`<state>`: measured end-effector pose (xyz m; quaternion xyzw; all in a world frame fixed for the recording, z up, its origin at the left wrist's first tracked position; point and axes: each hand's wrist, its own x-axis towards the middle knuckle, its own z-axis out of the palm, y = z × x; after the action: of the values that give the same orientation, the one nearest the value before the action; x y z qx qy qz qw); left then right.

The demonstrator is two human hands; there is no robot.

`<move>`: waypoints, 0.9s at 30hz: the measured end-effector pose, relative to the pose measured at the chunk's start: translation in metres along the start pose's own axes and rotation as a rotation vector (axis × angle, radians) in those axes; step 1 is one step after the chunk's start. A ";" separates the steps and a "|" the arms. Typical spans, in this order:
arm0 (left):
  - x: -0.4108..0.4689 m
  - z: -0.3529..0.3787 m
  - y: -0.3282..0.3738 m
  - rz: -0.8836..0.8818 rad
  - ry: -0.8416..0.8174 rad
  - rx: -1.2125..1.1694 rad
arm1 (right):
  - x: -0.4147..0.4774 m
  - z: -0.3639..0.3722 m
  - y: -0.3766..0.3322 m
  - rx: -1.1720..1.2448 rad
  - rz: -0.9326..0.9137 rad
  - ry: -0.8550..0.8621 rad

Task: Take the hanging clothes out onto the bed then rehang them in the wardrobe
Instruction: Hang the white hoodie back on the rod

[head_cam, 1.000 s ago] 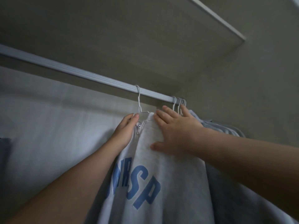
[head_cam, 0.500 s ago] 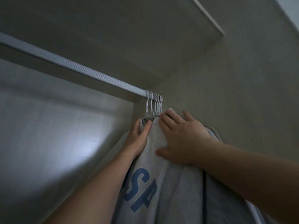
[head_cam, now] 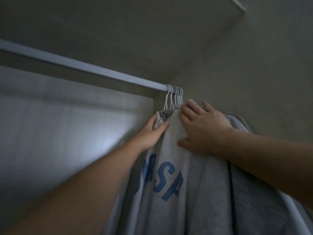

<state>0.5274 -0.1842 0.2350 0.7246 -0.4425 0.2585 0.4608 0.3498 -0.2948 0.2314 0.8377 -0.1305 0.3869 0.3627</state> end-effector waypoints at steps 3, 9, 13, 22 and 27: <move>-0.023 -0.051 -0.003 -0.016 -0.111 0.403 | 0.011 -0.021 -0.021 0.118 0.028 0.040; -0.077 -0.165 0.017 -0.136 0.003 1.098 | 0.043 -0.077 -0.088 0.396 -0.112 0.261; -0.117 -0.236 0.046 -0.223 0.104 1.446 | 0.064 -0.116 -0.128 0.611 -0.217 0.384; -0.215 -0.339 0.114 -0.687 0.276 1.802 | 0.086 -0.193 -0.232 1.326 -0.411 0.351; -0.246 -0.362 0.122 -1.055 0.329 1.713 | 0.089 -0.230 -0.283 1.562 -0.480 0.273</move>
<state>0.3149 0.2174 0.2558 0.8690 0.3360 0.3486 -0.1022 0.4226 0.0729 0.2545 0.7992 0.4033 0.3766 -0.2384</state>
